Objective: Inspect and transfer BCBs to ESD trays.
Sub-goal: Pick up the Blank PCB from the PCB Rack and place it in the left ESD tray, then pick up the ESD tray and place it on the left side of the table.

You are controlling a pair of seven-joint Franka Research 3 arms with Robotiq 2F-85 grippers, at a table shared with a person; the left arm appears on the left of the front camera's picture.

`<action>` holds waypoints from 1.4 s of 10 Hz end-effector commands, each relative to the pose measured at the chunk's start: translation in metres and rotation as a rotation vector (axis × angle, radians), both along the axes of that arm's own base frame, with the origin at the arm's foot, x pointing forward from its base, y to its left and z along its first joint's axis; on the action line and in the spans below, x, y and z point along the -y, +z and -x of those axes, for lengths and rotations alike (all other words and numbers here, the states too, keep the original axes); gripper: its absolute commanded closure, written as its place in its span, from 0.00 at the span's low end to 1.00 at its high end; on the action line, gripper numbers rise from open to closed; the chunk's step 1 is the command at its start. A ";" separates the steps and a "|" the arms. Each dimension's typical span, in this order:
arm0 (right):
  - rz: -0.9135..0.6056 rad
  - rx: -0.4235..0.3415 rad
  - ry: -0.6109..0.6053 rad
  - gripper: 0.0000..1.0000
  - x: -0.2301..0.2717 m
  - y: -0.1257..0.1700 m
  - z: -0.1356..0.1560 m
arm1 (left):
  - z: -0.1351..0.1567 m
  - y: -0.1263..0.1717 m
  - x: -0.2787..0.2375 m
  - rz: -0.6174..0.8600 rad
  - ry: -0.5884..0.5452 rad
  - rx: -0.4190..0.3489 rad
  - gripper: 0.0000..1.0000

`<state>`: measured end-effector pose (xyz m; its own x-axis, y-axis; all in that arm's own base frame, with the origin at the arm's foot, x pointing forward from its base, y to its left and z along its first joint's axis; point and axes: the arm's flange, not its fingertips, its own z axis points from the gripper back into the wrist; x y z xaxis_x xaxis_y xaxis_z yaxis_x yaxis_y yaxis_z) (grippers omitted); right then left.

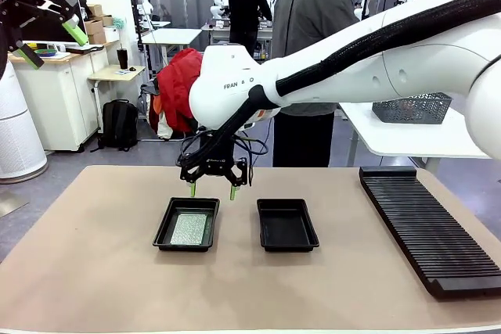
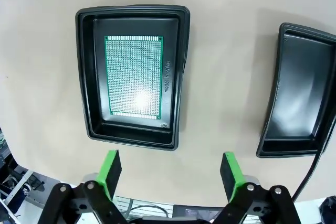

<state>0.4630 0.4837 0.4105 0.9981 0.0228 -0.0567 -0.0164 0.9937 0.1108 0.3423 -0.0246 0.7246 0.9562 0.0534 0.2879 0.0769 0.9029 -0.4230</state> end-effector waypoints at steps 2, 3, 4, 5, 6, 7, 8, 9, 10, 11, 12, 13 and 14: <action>-0.016 0.000 0.003 0.00 -0.001 0.000 0.001 | 0.000 -0.001 -0.001 -0.005 0.001 -0.001 0.00; -0.016 0.000 0.003 0.00 -0.001 0.000 0.001 | 0.000 -0.001 -0.001 -0.005 0.001 -0.001 0.00; -0.016 0.000 0.003 0.00 -0.001 0.000 0.001 | 0.000 -0.001 -0.001 -0.005 0.001 -0.001 0.00; -0.016 0.000 0.003 0.00 -0.001 0.000 0.001 | 0.000 -0.001 -0.001 -0.005 0.001 -0.001 0.00; -0.016 0.000 0.003 0.00 -0.001 0.000 0.001 | 0.000 -0.001 -0.001 -0.005 0.001 -0.001 0.00; -0.016 0.000 0.003 0.00 -0.001 0.000 0.001 | 0.000 -0.001 -0.001 -0.005 0.001 -0.001 0.00; -0.016 0.000 0.003 0.00 -0.001 0.000 0.001 | 0.000 -0.001 -0.001 -0.005 0.001 -0.001 0.00; -0.016 0.000 0.003 0.00 -0.001 0.000 0.001 | 0.000 -0.001 -0.001 -0.005 0.001 -0.001 0.00; -0.016 0.000 0.003 0.00 -0.001 0.000 0.001 | 0.000 -0.001 -0.001 -0.005 0.001 -0.001 0.00; -0.016 0.000 0.003 0.00 -0.001 0.000 0.001 | 0.000 -0.001 -0.001 -0.005 0.001 -0.001 0.00; -0.016 0.000 0.003 0.00 -0.001 0.000 0.001 | 0.000 -0.001 -0.001 -0.005 0.001 -0.001 0.00; -0.016 0.000 0.003 0.00 -0.001 0.000 0.001 | 0.000 -0.001 -0.001 -0.005 0.001 -0.001 0.00; -0.016 0.000 0.003 0.00 -0.001 0.000 0.001 | 0.000 -0.001 -0.001 -0.005 0.001 -0.001 0.00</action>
